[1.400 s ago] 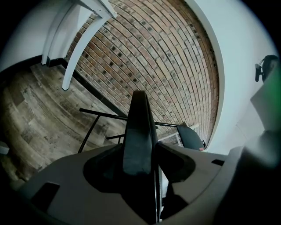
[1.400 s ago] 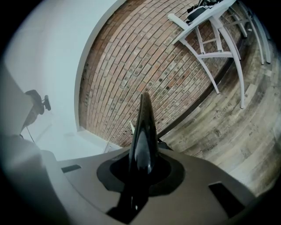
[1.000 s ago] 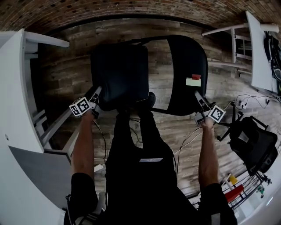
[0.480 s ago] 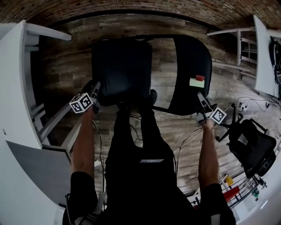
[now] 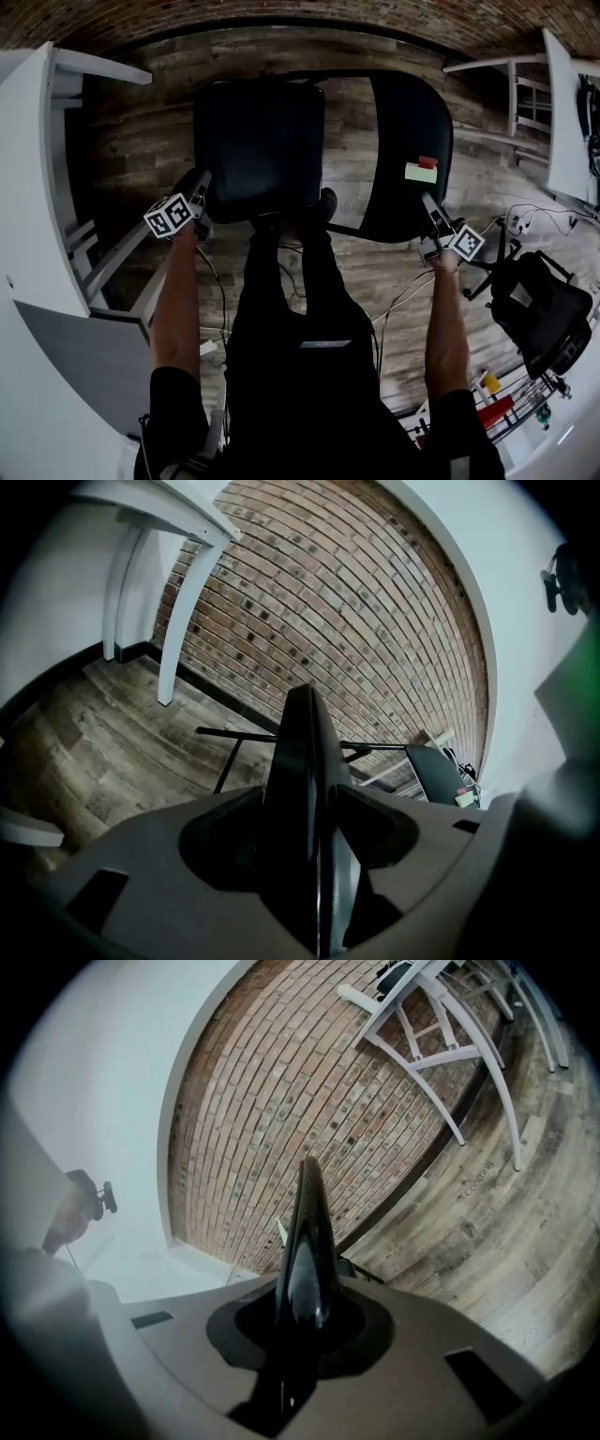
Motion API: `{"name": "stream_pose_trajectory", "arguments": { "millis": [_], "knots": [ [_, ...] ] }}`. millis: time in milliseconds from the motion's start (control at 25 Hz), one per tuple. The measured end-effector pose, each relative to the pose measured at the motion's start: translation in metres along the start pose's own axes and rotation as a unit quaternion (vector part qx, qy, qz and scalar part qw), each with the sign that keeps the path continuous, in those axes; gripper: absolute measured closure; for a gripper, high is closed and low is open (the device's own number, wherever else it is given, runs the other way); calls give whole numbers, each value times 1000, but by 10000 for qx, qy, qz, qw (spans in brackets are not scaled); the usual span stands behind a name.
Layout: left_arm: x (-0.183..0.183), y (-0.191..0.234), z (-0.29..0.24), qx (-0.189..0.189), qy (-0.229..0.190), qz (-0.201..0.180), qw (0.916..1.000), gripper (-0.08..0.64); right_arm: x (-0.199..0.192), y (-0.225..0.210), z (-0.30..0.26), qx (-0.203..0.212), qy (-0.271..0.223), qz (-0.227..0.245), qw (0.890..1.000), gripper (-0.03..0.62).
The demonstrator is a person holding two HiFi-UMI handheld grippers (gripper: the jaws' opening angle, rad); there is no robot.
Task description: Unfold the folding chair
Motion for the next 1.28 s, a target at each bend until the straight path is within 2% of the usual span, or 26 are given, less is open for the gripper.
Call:
{"name": "stream_pose_trajectory", "arguments": {
  "millis": [240,480,600,800,1040,1280],
  "knots": [
    [-1,1,8,209,-167,-57,9996,304,-4,0,-1,31,-8,-43,10000,526],
    [5,-9,19,563,-407,-455,9965,305,-3,-2,0,26,-9,-30,10000,526],
    [1,-20,26,571,-566,-421,9959,307,-4,1,-1,50,-6,-15,10000,526],
    [-10,-38,27,628,-569,-328,9959,307,0,2,-3,30,-2,86,10000,526],
    [-31,-55,29,592,-336,-204,9975,307,-3,8,-8,63,-26,33,10000,526],
    [-57,-85,20,187,-112,17,9998,307,-4,6,-5,-26,-32,-7,10000,526]
  ]
}}
Point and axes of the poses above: the fingertips, and each gripper's own axes: z backward along the fingers, y to its left, x out of its top, the point moved 5 cm from there along z, backward along the fingers, and after that the axes turned 3 degrees about z, right-handed, at the moved point
